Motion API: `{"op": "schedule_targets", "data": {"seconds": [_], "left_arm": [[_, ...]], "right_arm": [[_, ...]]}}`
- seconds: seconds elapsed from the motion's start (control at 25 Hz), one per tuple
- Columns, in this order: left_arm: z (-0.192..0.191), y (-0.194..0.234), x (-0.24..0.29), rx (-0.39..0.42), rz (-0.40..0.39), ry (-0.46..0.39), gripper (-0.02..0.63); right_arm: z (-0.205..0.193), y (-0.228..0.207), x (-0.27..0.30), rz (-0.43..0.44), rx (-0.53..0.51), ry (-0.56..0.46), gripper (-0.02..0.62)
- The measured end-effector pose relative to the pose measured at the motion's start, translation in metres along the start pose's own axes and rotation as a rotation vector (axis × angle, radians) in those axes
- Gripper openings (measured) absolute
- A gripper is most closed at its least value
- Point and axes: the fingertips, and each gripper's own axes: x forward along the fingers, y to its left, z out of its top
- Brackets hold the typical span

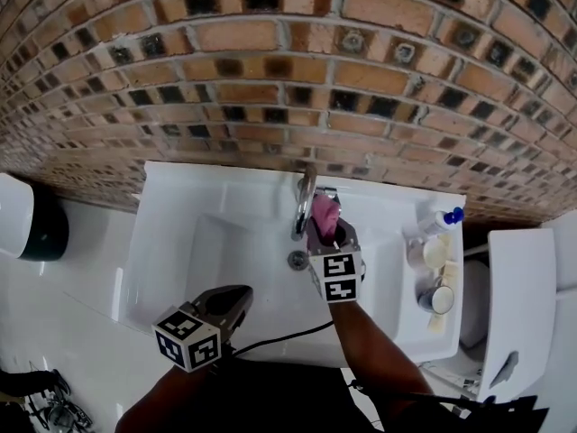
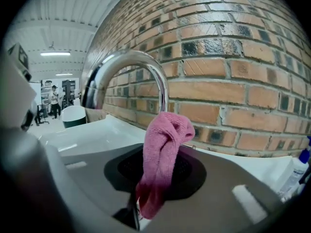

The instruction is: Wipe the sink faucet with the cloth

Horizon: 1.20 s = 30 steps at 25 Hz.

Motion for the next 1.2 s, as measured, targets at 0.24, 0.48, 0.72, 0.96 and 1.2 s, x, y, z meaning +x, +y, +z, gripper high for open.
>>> {"op": "schedule_targets", "data": {"seconds": [0.24,0.48,0.72,0.96,1.2], "left_arm": [[0.002,0.020,-0.003,-0.005,0.008,0.018,0.005],[0.000,0.033,-0.004,-0.011,0.011,0.041,0.005],[-0.002,0.042,-0.007,-0.029,0.019,0.046,0.005],[-0.004,0.041,-0.008,-0.028,0.018,0.048,0.005],[-0.004,0.037,-0.008,-0.024,0.019,0.041,0.005]], "right_arm": [[0.000,-0.010,0.031,-0.158,0.044,-0.023,0.091],[-0.011,-0.009,0.052,-0.174,0.028,0.019,0.091],[-0.025,-0.007,0.061,-0.156,0.026,0.057,0.091],[-0.044,-0.009,0.062,-0.115,0.067,0.110,0.091],[-0.075,-0.011,0.049,-0.065,0.156,0.188,0.091]]}}
